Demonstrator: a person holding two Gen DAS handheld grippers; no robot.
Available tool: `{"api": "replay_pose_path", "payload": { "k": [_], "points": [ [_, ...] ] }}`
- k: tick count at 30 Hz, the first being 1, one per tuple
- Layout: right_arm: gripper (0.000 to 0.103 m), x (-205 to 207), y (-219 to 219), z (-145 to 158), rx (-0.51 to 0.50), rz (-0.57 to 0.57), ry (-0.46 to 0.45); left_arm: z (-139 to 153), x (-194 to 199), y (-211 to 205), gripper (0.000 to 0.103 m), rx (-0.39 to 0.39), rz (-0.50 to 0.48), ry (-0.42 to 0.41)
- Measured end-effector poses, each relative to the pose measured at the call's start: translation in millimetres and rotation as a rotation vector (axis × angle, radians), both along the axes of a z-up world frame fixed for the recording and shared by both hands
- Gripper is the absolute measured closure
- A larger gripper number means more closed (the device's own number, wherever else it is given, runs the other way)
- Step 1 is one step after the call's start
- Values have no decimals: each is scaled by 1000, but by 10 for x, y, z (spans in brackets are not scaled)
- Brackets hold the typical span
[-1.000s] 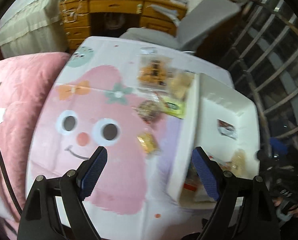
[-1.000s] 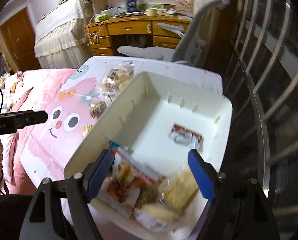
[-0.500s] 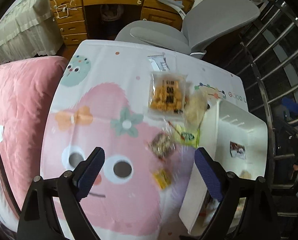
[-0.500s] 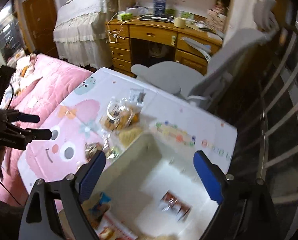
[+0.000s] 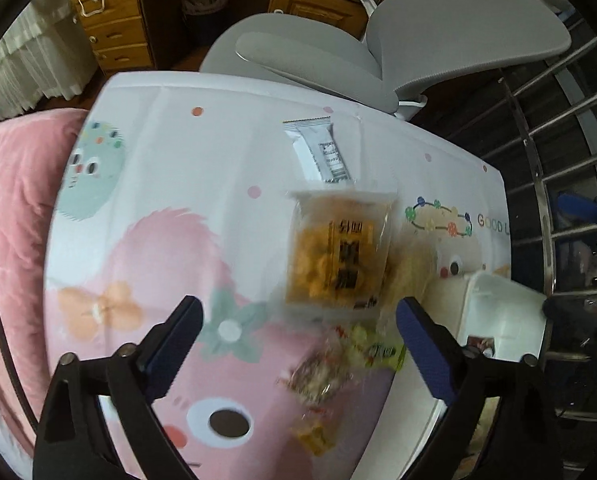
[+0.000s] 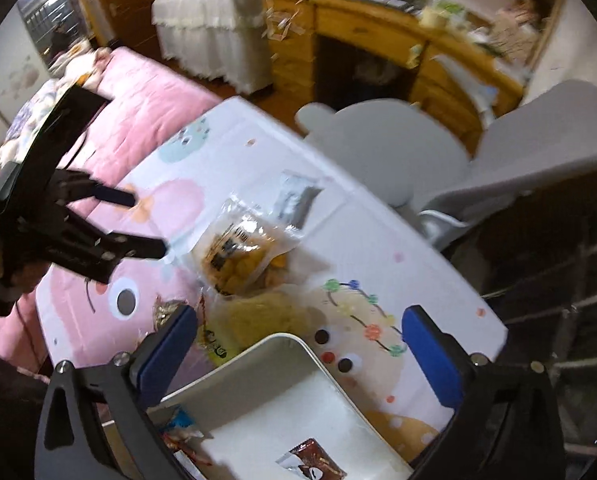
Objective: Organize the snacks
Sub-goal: 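Grasp the clear puff packet with left while right grips the clear floss-bread bag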
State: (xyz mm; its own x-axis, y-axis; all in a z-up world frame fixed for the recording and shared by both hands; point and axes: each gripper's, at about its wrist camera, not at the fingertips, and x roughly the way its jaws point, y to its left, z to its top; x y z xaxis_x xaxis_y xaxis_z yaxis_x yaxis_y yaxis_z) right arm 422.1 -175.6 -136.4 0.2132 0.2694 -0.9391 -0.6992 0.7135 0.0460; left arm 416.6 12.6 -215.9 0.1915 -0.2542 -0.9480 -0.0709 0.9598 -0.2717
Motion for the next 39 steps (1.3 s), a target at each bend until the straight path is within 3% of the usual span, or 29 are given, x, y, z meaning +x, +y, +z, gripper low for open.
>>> {"api": "replay_pose_path", "payload": {
  "k": [7,16,25,33,36,39],
  "points": [
    [0,199,178,-563,-64,72,183,-375,241,-116,4,-56,-5,28],
    [0,142,404,-1182,-137,148,356,-643,362,-153,4,-144,59,-18],
    [0,106,456,-1449,-148,139,412,-872,426,-218,4,-172,94,8],
    [0,156,432,-1611,-105,63,470,-924,489,-304,5,-163,87,-15],
    [2,180,386,-1622,-86,30,486,-947,492,-318,11,-192,90,-15],
    [9,275,310,-1601,-87,-5,506,-964,486,-324,23,-226,103,-17]
  ]
}}
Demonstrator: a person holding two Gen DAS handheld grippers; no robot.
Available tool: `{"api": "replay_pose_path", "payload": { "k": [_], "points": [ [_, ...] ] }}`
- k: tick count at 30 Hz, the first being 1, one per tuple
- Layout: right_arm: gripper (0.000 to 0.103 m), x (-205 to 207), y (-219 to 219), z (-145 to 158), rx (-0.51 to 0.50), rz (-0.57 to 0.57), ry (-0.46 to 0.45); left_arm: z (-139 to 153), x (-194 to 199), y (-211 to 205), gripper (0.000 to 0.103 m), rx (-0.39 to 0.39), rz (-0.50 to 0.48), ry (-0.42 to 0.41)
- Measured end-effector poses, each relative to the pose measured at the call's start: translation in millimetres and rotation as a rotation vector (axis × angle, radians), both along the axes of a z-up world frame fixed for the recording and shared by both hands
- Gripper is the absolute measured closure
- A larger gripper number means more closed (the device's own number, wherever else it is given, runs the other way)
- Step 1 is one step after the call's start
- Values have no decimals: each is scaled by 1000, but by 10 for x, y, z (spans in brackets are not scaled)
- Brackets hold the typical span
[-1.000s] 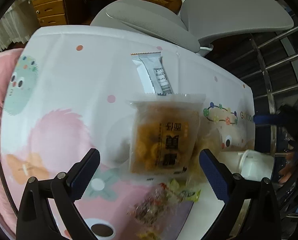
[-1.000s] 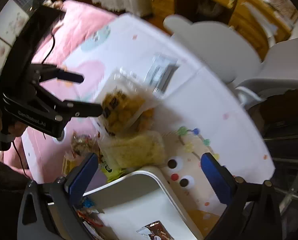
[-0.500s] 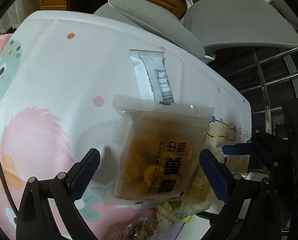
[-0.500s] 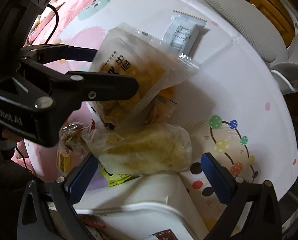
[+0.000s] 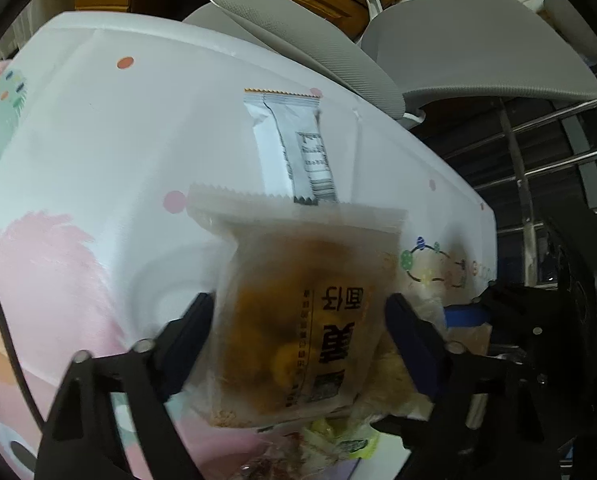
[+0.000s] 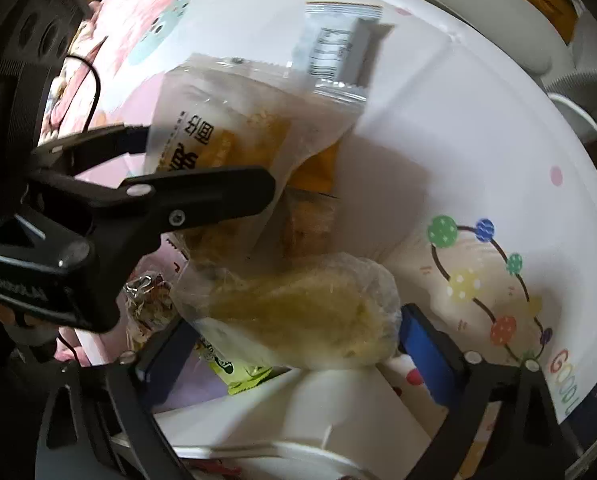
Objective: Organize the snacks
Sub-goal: 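Grasp the clear puff packet with left while right grips the clear floss-bread bag, then carry the puff packet and floss-bread bag over the white tray with both grippers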
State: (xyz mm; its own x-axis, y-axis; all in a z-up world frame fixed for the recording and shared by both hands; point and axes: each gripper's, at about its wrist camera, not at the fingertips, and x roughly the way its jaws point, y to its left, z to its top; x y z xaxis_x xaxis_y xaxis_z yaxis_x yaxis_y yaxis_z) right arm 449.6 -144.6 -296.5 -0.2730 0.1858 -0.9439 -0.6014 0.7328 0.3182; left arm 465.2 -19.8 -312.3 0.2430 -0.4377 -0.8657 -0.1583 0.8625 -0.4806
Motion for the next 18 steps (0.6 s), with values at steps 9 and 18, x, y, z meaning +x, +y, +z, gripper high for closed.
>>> {"api": "replay_pose_path", "payload": {
  "k": [9,18],
  "points": [
    [19,120,-123,78,-35,-56,-18,104,-60,60,41,43,14,-60],
    [20,22,-153,292,-59,-80,-72,260,-168,203,52,92,43,-104]
  ]
}}
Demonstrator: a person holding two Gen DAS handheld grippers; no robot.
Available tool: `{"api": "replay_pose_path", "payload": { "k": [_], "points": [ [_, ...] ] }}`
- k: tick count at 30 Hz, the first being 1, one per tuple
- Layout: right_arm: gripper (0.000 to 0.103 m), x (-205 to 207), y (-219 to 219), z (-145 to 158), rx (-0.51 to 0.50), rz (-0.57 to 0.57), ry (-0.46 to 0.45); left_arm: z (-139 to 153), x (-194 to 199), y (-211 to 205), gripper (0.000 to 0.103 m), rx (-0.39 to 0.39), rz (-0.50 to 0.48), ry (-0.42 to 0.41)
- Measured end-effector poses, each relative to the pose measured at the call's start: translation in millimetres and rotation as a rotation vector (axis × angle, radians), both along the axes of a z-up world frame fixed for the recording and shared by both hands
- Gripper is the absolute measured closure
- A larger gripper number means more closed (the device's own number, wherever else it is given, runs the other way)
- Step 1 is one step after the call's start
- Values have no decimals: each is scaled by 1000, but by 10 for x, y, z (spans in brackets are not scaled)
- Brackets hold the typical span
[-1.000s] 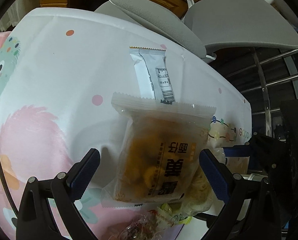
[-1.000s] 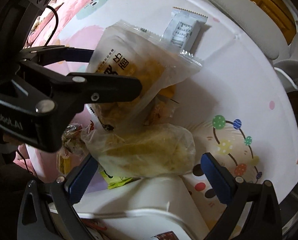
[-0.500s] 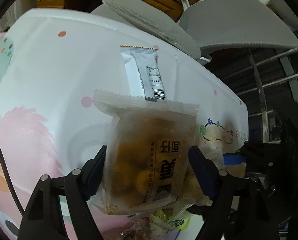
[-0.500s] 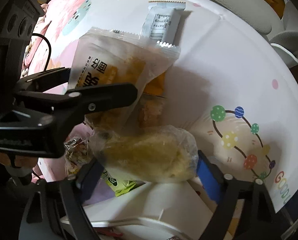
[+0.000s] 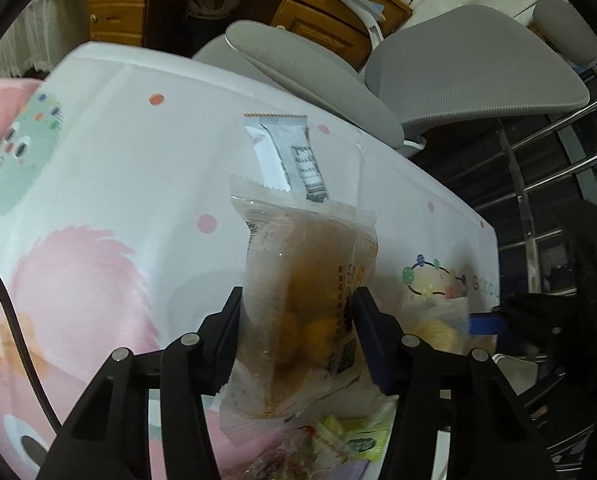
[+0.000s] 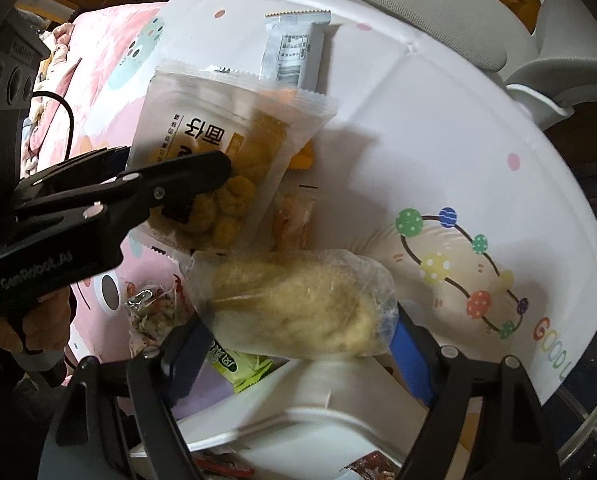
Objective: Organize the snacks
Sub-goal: 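Carry the puff packet and floss-bread bag over the white tray with both grippers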
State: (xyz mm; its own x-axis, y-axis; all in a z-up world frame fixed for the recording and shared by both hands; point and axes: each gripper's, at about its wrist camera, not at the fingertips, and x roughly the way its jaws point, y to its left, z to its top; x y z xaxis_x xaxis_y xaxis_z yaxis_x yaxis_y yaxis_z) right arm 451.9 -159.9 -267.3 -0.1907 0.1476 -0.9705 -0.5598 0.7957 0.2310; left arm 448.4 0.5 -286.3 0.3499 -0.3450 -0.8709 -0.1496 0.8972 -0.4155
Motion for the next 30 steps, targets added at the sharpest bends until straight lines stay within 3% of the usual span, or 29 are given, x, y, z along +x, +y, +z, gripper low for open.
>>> {"api": "replay_pose_path", "payload": {
  "k": [16,30],
  "points": [
    [20,44,-358,848,143,-173,-149,608,-517,341,64,73,57,-153],
    [20,-666,-667,1544,238,-260,-255,1403,-1327,4,64,89,35,-283]
  ]
}}
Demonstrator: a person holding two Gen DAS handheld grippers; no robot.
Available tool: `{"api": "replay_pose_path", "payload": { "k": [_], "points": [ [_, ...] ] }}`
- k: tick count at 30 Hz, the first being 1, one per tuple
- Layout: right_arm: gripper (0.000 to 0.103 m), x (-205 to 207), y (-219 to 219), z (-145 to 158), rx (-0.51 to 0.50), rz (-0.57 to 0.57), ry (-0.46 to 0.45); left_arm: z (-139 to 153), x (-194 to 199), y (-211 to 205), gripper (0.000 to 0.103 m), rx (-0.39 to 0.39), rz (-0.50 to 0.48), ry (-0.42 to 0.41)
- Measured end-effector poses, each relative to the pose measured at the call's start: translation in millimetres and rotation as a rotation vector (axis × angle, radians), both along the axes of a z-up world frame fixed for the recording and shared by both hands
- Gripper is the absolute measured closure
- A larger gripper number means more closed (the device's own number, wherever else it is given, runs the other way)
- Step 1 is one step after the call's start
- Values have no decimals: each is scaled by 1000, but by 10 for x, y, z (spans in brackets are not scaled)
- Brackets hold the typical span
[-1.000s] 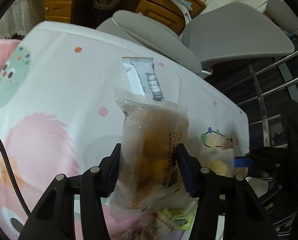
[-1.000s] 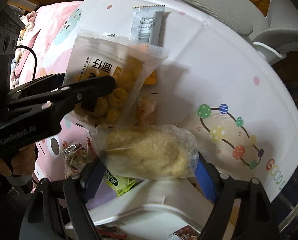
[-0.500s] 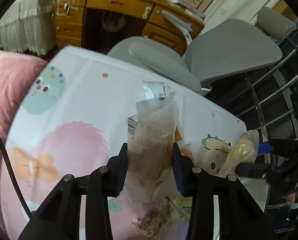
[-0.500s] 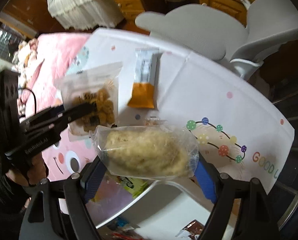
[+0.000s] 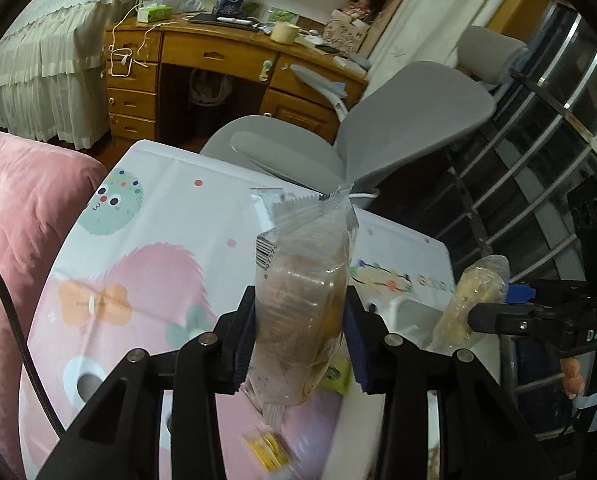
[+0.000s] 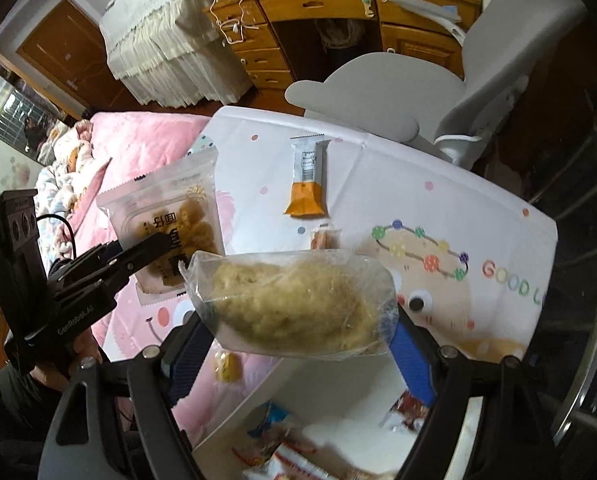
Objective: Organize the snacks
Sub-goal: 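Carry the puff packet and floss-bread bag over the white tray with both grippers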
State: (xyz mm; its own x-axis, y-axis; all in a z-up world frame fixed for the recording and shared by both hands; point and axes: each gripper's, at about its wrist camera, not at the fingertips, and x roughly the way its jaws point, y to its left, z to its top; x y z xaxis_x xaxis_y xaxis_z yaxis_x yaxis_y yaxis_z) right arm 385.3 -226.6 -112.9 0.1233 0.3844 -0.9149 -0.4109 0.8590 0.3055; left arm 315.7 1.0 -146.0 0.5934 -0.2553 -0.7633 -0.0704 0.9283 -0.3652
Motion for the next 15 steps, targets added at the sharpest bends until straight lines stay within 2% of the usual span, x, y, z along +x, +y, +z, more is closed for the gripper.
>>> {"api": "replay_pose_path", "payload": {
  "k": [7,15],
  "points": [
    [20,-459,-300,42,26,-71,15,251,-474,-405,64,1,-54,-29],
    [20,-985,-653,8,64,-163,67,374,-937,-875,64,-7,-150,-50]
  ]
}}
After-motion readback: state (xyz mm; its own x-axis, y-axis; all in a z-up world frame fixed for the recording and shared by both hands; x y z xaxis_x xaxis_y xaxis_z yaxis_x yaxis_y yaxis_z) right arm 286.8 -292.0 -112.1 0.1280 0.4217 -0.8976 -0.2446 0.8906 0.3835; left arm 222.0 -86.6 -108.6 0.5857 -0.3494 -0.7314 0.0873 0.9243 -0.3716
